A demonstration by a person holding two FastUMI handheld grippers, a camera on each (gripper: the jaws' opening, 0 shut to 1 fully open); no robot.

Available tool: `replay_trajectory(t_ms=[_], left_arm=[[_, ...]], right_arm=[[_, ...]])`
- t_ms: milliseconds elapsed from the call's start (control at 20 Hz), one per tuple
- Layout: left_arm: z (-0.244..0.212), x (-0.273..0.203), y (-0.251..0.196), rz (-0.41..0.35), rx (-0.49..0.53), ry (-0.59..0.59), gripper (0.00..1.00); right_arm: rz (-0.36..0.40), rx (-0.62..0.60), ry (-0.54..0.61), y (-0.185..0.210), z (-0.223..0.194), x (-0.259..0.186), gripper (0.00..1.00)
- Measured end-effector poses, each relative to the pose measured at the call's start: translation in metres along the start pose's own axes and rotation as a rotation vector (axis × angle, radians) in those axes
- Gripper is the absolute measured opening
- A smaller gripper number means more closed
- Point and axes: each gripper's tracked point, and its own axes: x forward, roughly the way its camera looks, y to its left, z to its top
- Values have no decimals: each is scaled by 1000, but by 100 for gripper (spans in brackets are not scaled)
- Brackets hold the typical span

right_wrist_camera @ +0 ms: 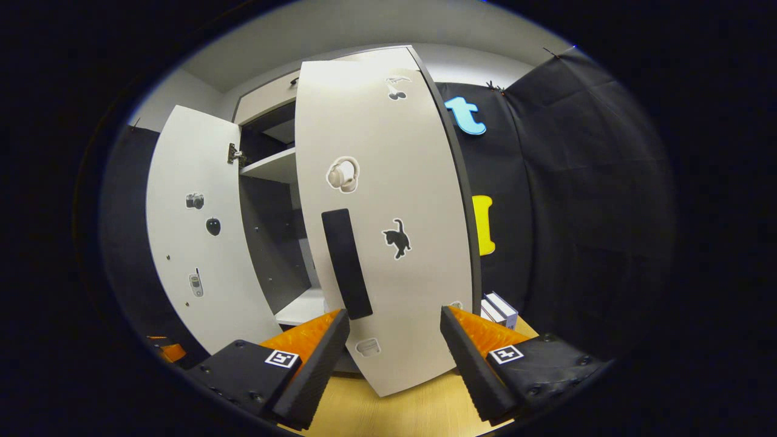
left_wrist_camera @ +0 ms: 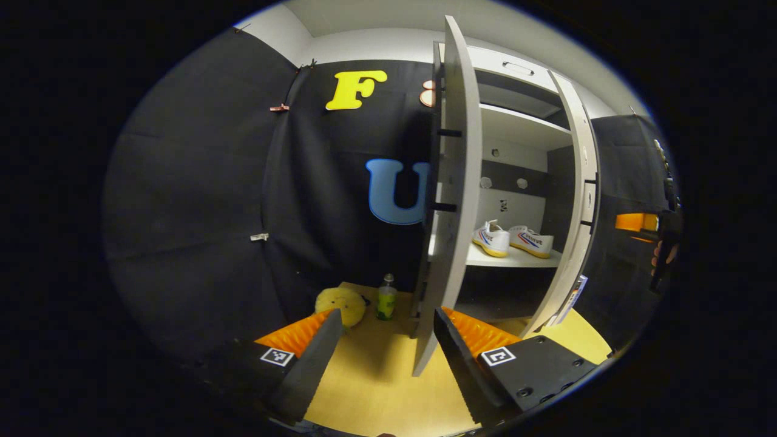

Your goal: Grab one shoe with the right hand and put it into the shoe cabinet, grab the other shoe with the left hand and put it into the shoe cabinet; then close the right door with the right hand and the left door with the left hand.

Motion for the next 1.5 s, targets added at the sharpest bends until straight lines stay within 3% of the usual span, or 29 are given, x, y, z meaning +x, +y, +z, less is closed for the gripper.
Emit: replay_trajectory(t_ms=[200,500,900,1500], left_arm=[[20,13,25,11,4,-20,95],[63,45,56,26,105,-87,95],[131,101,30,-139,88,-164,95],[158,120,8,-240,112,-155,93]], right_arm=[[-31,12,15,-5,-13,-10,98],[-70,31,53,-13,-32,-27,98],[-80,0,29,-17,-28,-43,98],[-145,62,60,-48,-42,-50,98]])
